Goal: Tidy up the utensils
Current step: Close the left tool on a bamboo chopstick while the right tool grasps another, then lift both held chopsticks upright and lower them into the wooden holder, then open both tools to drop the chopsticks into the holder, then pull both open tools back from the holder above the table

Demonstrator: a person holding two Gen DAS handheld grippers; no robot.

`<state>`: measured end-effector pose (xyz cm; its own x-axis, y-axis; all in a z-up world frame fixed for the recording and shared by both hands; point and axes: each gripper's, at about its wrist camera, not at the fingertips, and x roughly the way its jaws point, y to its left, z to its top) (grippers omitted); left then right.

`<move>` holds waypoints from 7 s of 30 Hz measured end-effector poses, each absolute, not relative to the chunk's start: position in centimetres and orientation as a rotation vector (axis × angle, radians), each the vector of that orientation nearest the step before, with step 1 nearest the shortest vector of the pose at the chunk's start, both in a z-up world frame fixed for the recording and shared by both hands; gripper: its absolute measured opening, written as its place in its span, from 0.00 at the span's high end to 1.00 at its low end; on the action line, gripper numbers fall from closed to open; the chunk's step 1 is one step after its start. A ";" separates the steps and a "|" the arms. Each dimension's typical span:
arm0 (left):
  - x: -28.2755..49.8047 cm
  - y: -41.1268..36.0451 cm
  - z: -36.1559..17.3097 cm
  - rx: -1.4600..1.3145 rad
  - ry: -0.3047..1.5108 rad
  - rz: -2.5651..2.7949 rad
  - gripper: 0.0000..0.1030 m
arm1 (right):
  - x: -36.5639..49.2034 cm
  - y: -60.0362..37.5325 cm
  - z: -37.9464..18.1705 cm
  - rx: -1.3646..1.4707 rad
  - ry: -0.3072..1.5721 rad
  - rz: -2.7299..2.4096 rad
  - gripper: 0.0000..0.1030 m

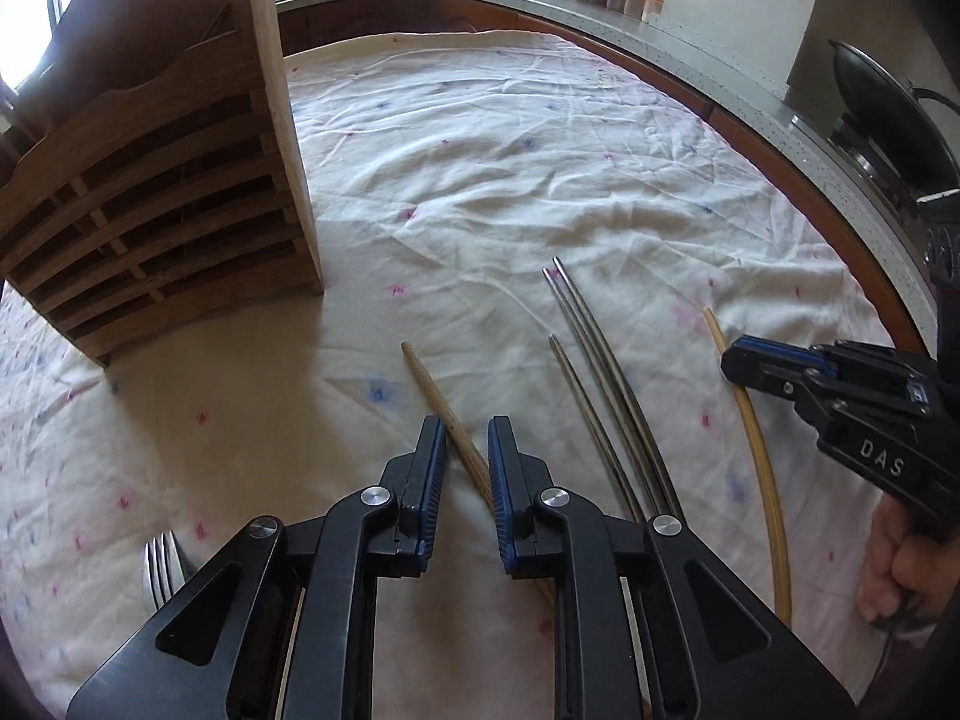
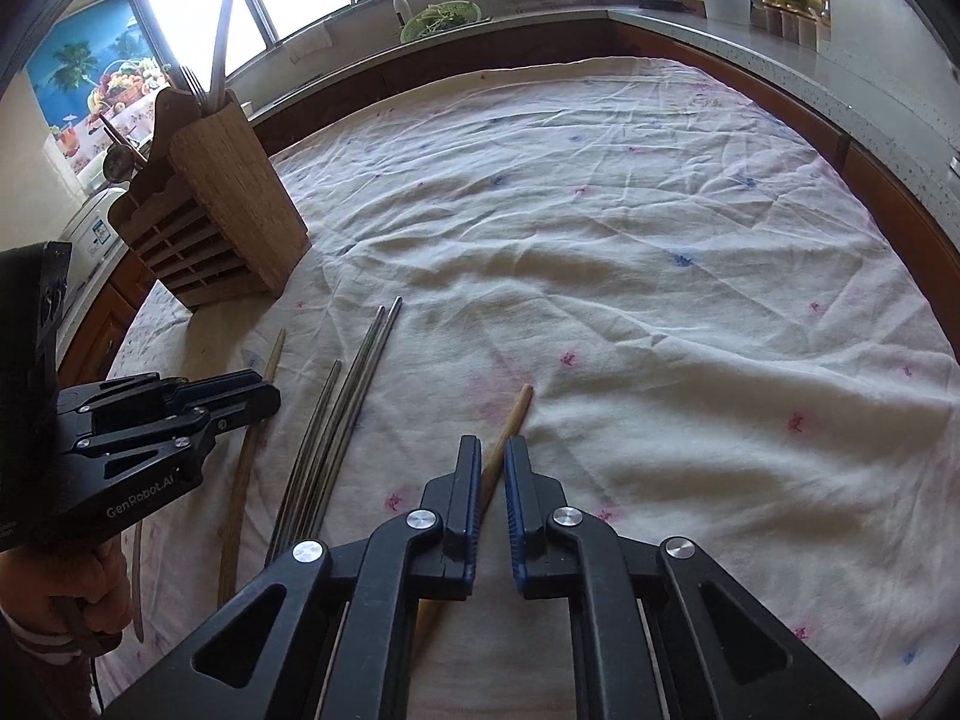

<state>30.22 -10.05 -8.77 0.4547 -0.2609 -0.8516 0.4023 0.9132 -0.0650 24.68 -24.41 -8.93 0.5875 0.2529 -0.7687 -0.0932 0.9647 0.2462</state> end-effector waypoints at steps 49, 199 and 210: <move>17.3 1.4 5.0 -0.196 0.607 -0.378 0.95 | 15.5 -20.9 6.6 0.190 0.532 0.409 0.95; 27.2 10.5 6.4 -0.316 0.403 0.031 0.05 | 27.6 -17.2 8.7 0.334 0.384 0.440 0.02; 19.9 8.1 9.0 -0.217 0.343 0.034 0.00 | 20.6 -16.7 10.7 0.170 0.279 0.469 0.00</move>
<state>19.92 8.11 8.98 0.9413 -0.0035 -0.3376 -0.0700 0.9762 -0.2051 20.55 -16.66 10.68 0.8551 0.4671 -0.2252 -0.4208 0.8788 0.2250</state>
